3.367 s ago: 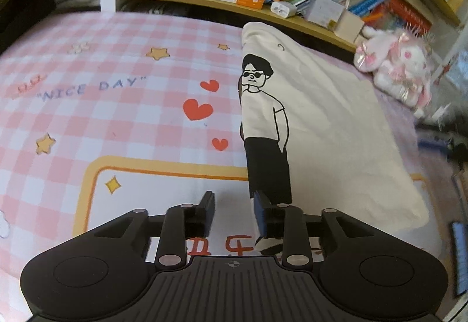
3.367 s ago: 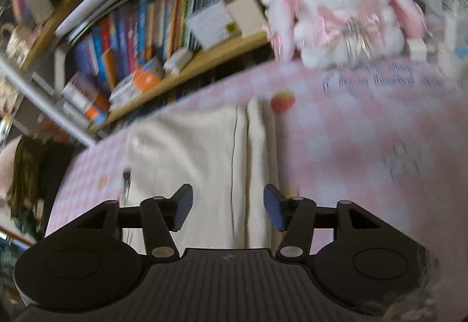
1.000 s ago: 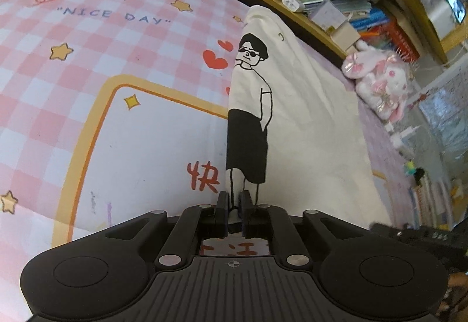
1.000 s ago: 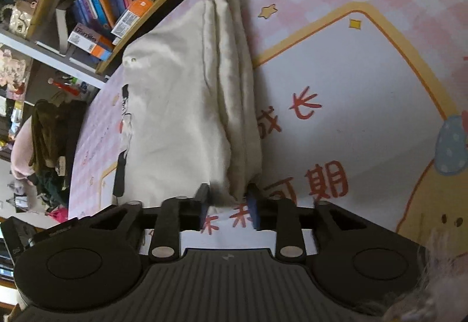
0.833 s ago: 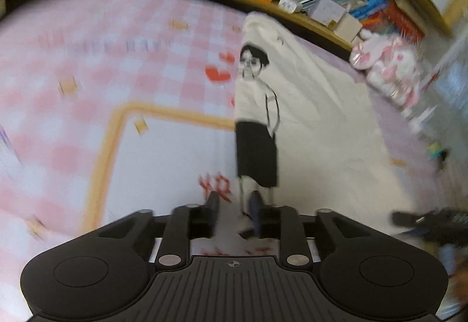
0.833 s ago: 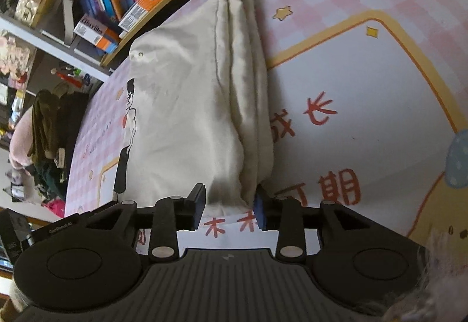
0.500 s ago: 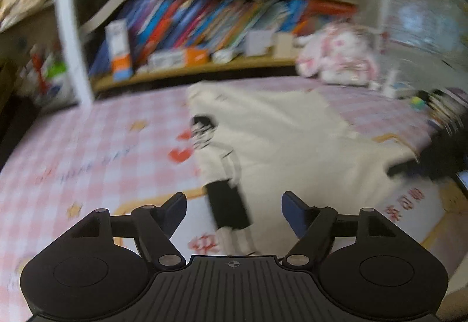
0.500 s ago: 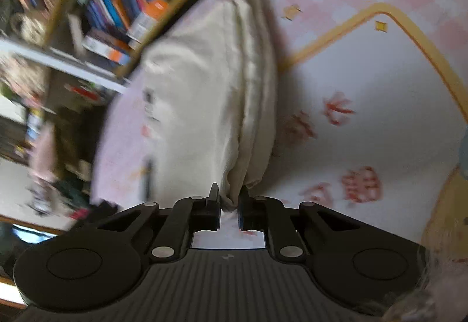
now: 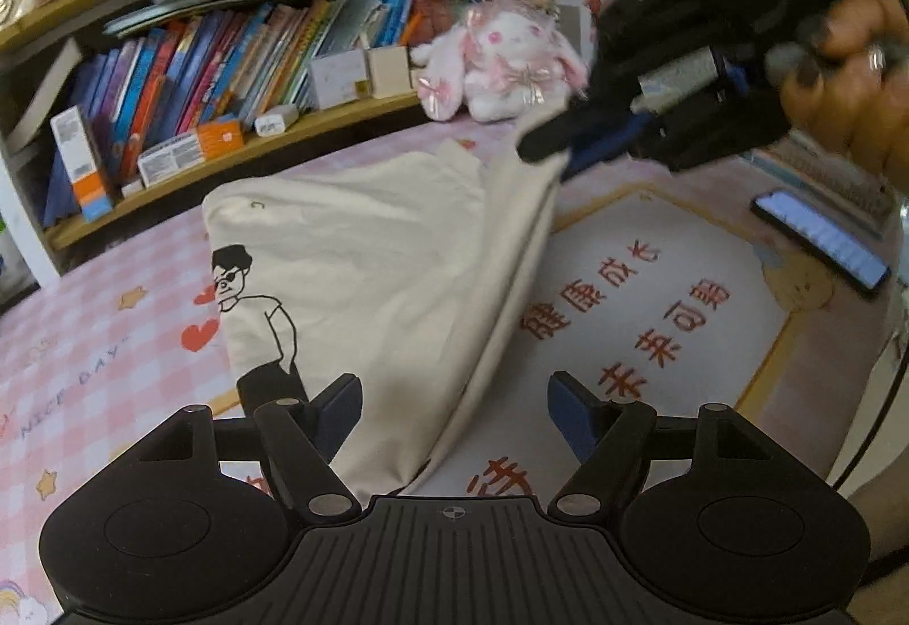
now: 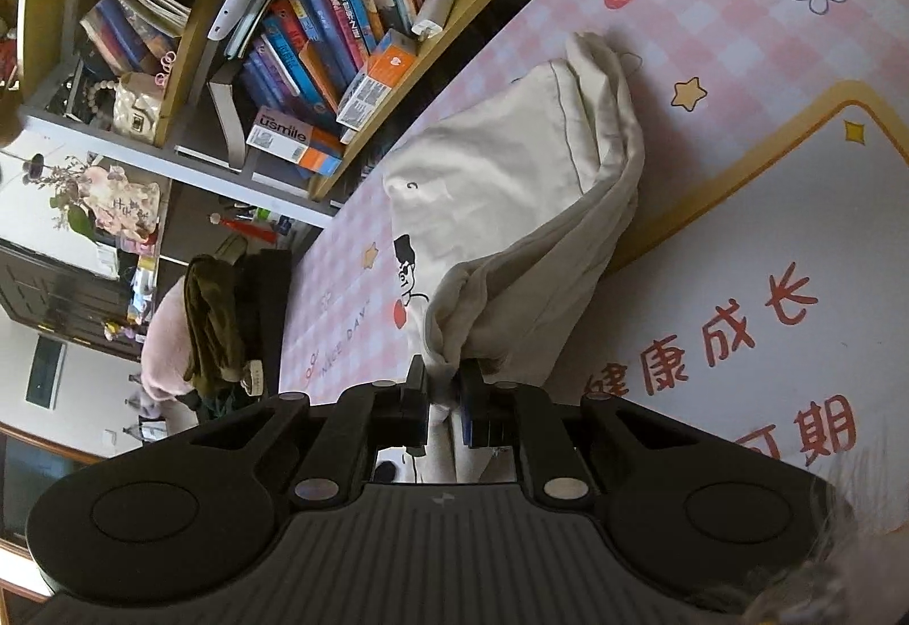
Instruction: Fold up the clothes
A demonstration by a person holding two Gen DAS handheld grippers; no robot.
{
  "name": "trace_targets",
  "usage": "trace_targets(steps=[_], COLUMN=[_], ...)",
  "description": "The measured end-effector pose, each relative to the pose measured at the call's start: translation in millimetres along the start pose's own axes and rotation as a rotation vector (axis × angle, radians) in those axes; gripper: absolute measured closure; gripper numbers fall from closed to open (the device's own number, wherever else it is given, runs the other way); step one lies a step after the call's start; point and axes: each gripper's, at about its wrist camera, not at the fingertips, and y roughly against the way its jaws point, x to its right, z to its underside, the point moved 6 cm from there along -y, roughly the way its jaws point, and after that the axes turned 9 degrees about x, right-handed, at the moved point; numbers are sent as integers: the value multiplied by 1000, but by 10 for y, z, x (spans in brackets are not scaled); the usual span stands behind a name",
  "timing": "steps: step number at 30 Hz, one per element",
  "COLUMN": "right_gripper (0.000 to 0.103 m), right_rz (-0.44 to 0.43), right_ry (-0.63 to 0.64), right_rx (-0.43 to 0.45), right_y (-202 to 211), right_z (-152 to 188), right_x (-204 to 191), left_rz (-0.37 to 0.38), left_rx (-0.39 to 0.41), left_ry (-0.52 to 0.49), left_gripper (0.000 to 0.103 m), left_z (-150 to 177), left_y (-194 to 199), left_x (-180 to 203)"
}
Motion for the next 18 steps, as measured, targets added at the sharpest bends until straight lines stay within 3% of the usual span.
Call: trace_targets(steps=[5,8,9,15,18], right_gripper=[93,93,93,92,77], right_rz=[-6,-3,1,65,129], right_ry=[-11,-16,-16,-25,32], right_rx=[6,12,14,21,30], right_y=[31,66,80,148,186], right_z=[-3,0,4,84,120], right_x=[15,42,58,263,329], left_rz=[-83,-144,-163,-156,-139], left_rx=[-60,-84,-88,-66,-60], left_ry=[-140,-246,-266,-221,-222], left_gripper=[39,54,64,86,87], left_z=[99,177,195,129,99], left_y=[-183,-258,-261,-267,-281], left_x=[54,64,51,-37,-44])
